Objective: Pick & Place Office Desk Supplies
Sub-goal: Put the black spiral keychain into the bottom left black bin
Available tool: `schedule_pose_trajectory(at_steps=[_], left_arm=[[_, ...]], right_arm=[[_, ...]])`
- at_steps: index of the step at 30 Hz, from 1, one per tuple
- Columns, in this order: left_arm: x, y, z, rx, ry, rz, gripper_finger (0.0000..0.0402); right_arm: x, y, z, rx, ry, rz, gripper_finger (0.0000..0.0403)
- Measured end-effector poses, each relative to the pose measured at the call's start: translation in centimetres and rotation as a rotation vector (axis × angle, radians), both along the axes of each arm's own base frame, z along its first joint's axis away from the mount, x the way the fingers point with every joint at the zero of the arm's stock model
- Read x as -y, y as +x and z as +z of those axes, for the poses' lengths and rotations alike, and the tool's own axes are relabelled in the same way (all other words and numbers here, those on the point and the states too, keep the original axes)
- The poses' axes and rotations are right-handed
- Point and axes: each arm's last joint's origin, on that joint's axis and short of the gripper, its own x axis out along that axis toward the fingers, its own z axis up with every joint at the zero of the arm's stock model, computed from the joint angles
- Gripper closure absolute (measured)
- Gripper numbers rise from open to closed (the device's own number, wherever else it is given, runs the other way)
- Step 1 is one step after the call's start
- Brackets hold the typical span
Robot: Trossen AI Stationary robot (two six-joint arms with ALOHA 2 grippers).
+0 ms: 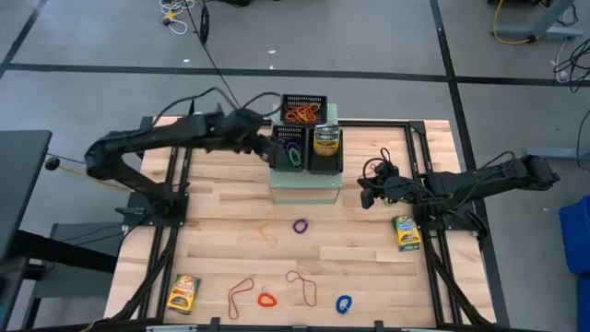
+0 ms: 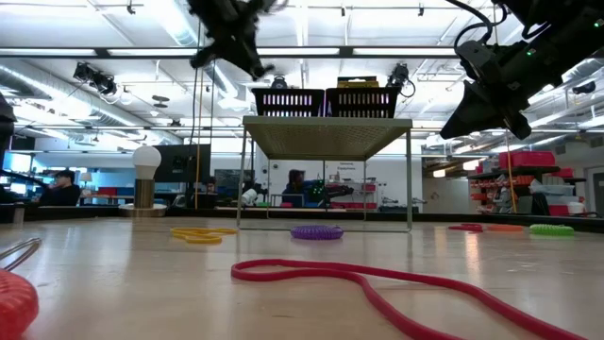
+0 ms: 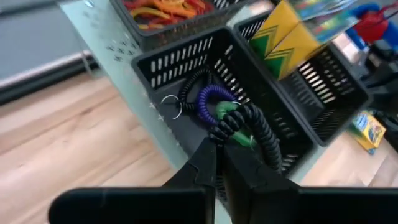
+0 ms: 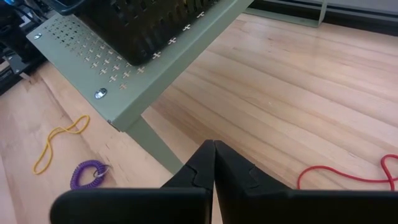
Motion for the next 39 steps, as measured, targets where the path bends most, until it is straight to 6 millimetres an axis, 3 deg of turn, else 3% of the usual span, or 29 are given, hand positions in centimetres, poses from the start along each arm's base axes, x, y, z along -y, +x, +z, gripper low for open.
schedule_pose_trajectory(at_steps=[7,16,25,39], left_arm=[[-2.8,2.9,-1.3,-0.037,-0.085,-0.013,0.0384],[-3.4,5.0,-2.2,-0.051,-0.157,0.006,0.0383],[-3.2,5.3,-3.0,-0.084,-0.161,0.056,0.0373],[-3.1,5.1,-3.1,-0.111,-0.171,0.041,0.0307]], right_arm=[[0.0,0.0,0.0,0.0,-0.003,-0.003,0.0392],[0.0,0.0,0.0,-0.002,-0.009,-0.003,0.0392],[0.0,0.0,0.0,-0.02,-0.037,0.017,0.0392],[0.1,0.0,0.0,-0.028,-0.069,0.008,0.0392]])
